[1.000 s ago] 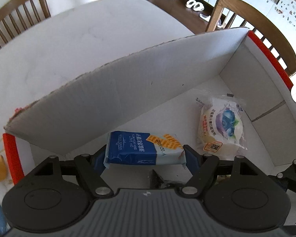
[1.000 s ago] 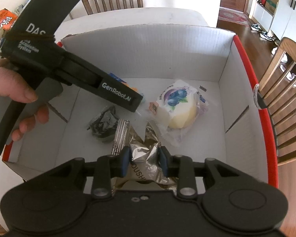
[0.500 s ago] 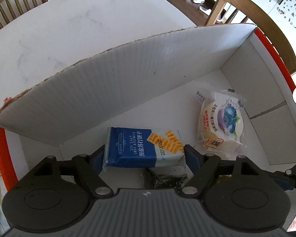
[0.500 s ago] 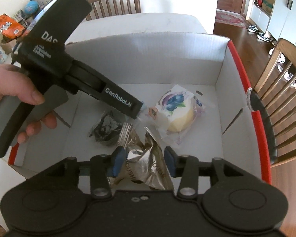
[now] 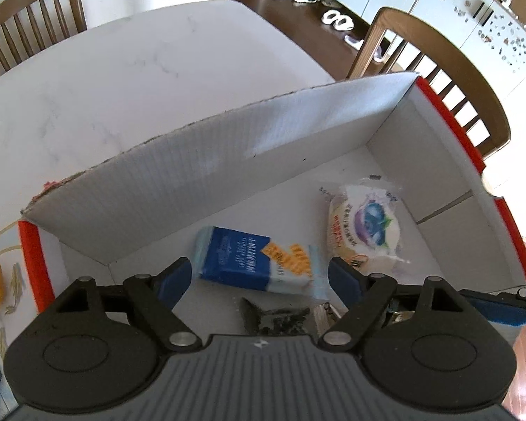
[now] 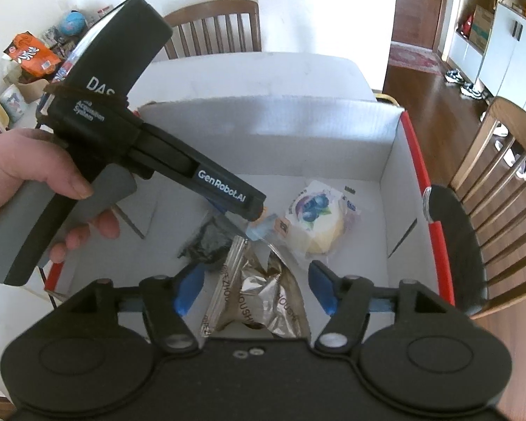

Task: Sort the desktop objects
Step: 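Open the right tool to drop the foil wrapper while the left drops the biscuit pack, then withdraw both tools from the box toward the items on the table, then grasp the white sausage snack pack with the left tool while the right grasps the white USB cable, then carry the sausage pack and USB cable with both tools over the red box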

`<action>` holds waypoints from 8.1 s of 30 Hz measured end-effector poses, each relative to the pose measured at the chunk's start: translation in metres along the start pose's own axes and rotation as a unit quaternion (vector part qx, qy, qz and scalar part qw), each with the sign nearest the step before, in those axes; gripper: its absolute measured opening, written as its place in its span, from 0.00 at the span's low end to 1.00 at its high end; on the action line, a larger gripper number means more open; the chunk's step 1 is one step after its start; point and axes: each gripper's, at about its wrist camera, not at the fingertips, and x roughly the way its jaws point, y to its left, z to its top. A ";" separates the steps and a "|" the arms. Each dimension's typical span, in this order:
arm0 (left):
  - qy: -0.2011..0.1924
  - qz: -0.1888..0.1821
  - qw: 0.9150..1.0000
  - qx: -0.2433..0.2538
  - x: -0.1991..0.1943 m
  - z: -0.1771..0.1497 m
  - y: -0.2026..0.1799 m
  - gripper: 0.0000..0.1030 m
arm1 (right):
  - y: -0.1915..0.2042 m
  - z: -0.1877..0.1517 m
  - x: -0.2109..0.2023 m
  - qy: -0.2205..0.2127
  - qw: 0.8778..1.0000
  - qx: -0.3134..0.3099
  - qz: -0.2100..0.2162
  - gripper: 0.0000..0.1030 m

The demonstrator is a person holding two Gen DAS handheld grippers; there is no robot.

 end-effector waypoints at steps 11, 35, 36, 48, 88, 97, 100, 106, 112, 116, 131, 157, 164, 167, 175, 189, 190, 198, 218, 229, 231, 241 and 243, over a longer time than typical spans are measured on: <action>-0.048 -0.023 0.999 0.000 -0.045 -0.005 -0.011 0.96 | 0.005 -0.010 -0.038 -0.035 0.999 -0.002 -0.003 0.72; -0.170 -0.058 0.983 -0.026 -0.146 -0.059 0.018 1.00 | 0.040 -0.022 -0.098 -0.097 0.995 0.006 -0.023 0.80; -0.174 -0.058 0.983 -0.025 -0.149 -0.062 0.021 1.00 | 0.044 -0.022 -0.098 -0.096 0.995 0.005 -0.021 0.80; -0.199 -0.059 0.978 -0.023 -0.188 -0.110 0.072 1.00 | 0.115 -0.032 -0.095 -0.098 0.995 0.006 -0.023 0.82; -0.226 0.017 0.974 -0.025 -0.202 -0.231 0.254 1.00 | 0.315 -0.044 -0.010 -0.087 0.992 -0.081 0.033 0.81; -0.214 0.018 0.976 -0.020 -0.177 -0.250 0.280 1.00 | 0.339 -0.053 0.020 -0.090 0.989 -0.110 0.040 0.81; -0.209 0.013 0.978 -0.018 -0.169 -0.250 0.287 1.00 | 0.344 -0.055 0.028 -0.090 0.988 -0.119 0.044 0.81; -0.194 0.005 0.981 -0.012 -0.150 -0.250 0.300 1.00 | 0.355 -0.057 0.047 -0.079 0.985 -0.145 0.041 0.80; -0.179 0.000 0.984 -0.004 -0.130 -0.248 0.306 1.00 | 0.357 -0.055 0.066 -0.072 0.985 -0.150 0.040 0.80; -0.170 0.001 0.985 0.001 -0.120 -0.248 0.307 1.00 | 0.361 -0.057 0.082 -0.063 0.983 -0.167 0.037 0.79; -0.181 0.014 0.983 0.019 -0.107 -0.251 0.305 1.00 | 0.367 -0.052 0.112 -0.048 0.978 -0.193 0.067 0.46; -0.193 0.056 0.980 0.001 -0.110 -0.266 0.282 0.87 | 0.303 -0.065 0.089 -0.037 0.988 -0.147 0.027 0.22; -0.195 0.015 0.980 -0.048 -0.116 -0.261 0.289 0.84 | 0.302 -0.066 0.087 -0.037 0.988 -0.147 0.029 0.22; -0.192 0.023 0.979 -0.063 -0.113 -0.253 0.287 0.84 | 0.301 -0.067 0.087 -0.037 0.988 -0.147 0.030 0.22; -0.188 0.089 0.977 -0.050 -0.097 -0.238 0.266 0.84 | 0.300 -0.069 0.085 -0.041 0.987 -0.150 0.033 0.22; -0.202 0.128 0.970 -0.032 -0.098 -0.243 0.255 0.58 | 0.295 -0.072 0.079 -0.036 0.987 -0.153 0.042 0.19; -0.203 0.126 0.970 -0.035 -0.099 -0.244 0.255 0.58 | 0.294 -0.072 0.077 -0.037 0.986 -0.154 0.043 0.19; -0.208 0.123 0.969 -0.049 -0.111 -0.251 0.250 0.58 | 0.285 -0.069 0.064 -0.045 0.988 -0.142 0.039 0.18; -0.223 0.105 0.968 -0.046 -0.164 -0.263 0.214 0.58 | 0.260 -0.066 0.012 -0.080 0.992 -0.097 0.018 0.18; -0.244 0.083 0.965 -0.044 -0.199 -0.261 0.181 0.58 | 0.227 -0.055 -0.027 -0.109 0.992 -0.054 0.013 0.18; -0.248 0.080 0.965 -0.039 -0.205 -0.258 0.175 0.58 | 0.219 -0.050 -0.034 -0.114 0.992 -0.044 0.017 0.18; -0.254 0.070 0.964 -0.032 -0.217 -0.243 0.144 0.58 | 0.181 -0.032 -0.061 -0.140 0.989 -0.033 0.022 0.18; -0.255 0.070 0.964 -0.031 -0.216 -0.240 0.137 0.58 | 0.174 -0.030 -0.065 -0.144 0.989 -0.036 0.021 0.18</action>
